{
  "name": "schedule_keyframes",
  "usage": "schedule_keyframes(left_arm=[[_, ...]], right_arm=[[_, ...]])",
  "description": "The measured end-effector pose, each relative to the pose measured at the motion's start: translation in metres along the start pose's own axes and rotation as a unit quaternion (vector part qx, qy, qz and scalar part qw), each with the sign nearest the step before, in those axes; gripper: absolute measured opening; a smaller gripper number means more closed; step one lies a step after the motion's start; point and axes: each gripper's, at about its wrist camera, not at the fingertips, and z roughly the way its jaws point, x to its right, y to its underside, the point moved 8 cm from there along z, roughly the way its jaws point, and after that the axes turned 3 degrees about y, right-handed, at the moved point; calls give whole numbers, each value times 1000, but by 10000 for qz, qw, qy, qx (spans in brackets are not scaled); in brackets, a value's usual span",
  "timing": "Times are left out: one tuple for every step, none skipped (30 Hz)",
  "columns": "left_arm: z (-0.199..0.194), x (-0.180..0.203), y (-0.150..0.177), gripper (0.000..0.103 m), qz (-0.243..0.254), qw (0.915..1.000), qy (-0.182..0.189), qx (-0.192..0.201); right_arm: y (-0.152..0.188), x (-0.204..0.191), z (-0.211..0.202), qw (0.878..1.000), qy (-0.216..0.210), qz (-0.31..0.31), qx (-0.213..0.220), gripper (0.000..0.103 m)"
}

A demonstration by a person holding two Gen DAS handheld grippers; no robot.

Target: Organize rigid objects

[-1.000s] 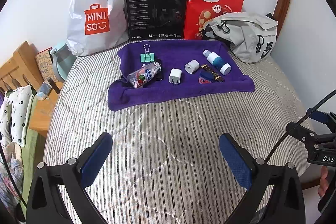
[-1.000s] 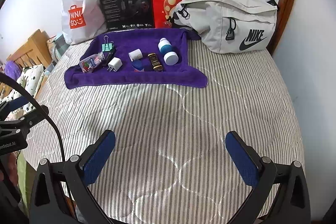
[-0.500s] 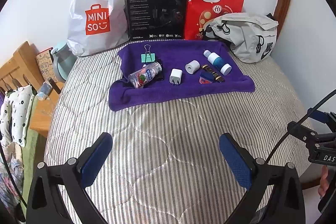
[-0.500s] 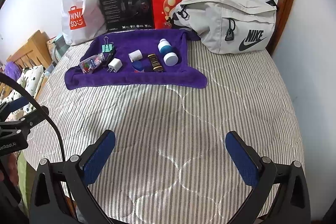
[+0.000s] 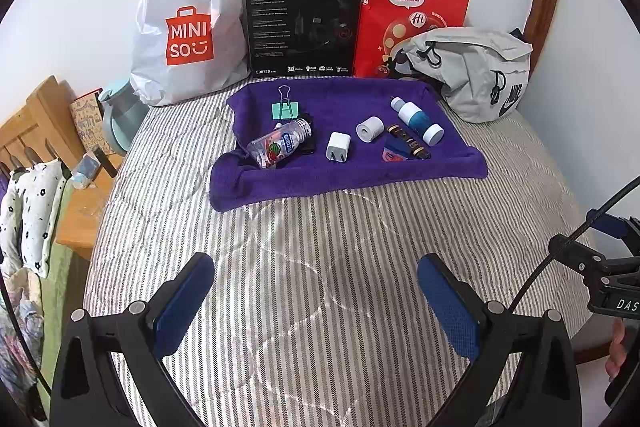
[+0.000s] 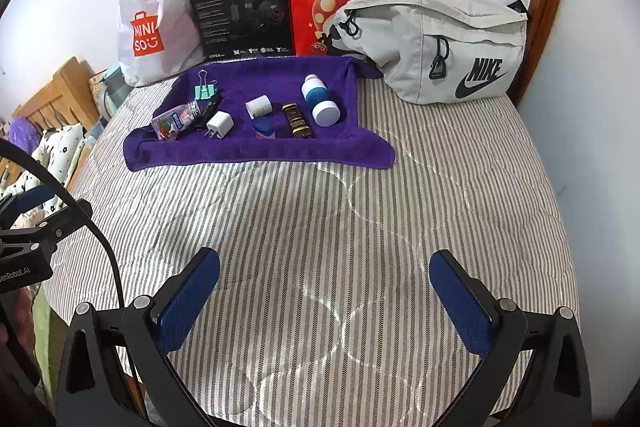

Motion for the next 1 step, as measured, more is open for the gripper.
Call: schedule_keyframes(left_arm=[[-1,1,-1,103,1,10000,19,28]], right_arm=[[0,0,0,10000,2,0,0,103]])
